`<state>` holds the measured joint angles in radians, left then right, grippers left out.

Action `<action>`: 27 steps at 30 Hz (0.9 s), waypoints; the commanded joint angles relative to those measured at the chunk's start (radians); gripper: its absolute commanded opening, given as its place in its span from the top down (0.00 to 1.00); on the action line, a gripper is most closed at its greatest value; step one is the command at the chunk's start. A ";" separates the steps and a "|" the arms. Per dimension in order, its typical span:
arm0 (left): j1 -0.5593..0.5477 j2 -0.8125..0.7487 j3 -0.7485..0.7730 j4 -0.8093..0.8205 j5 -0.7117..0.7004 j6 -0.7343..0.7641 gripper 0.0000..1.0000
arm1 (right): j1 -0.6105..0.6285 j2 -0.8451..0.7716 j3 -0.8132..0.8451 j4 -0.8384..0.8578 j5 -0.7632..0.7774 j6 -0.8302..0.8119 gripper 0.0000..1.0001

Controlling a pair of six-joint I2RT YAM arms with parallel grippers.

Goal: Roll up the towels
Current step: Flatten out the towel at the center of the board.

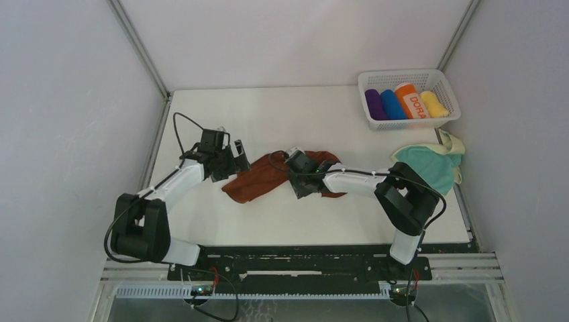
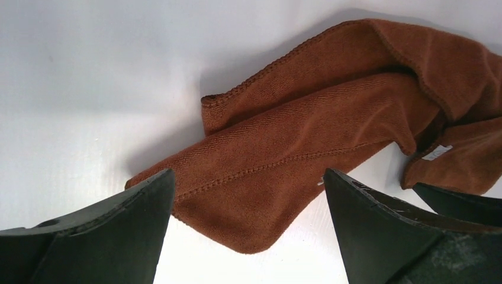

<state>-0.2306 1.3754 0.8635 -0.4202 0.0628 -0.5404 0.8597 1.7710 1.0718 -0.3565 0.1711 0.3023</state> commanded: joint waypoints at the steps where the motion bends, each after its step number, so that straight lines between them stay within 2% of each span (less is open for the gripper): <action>1: 0.001 0.095 0.090 0.040 0.060 -0.035 0.00 | 0.017 0.045 0.058 -0.031 0.040 0.017 0.62; 7: -0.004 0.185 0.115 0.040 0.063 -0.055 0.03 | 0.019 0.085 0.083 -0.061 0.141 0.021 0.63; 18: -0.026 0.197 0.048 0.040 0.004 -0.064 0.03 | 0.035 0.050 0.120 -0.118 0.200 -0.014 0.66; 23: -0.030 0.192 0.042 0.038 -0.010 -0.064 0.03 | 0.069 -0.014 0.138 -0.141 0.229 -0.061 0.63; 27: -0.031 0.194 0.039 0.038 -0.012 -0.064 0.03 | 0.060 0.008 0.155 -0.146 0.230 -0.100 0.63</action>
<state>-0.2535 1.5715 0.9249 -0.4015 0.0685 -0.5930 0.9195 1.8065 1.1702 -0.4969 0.3676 0.2592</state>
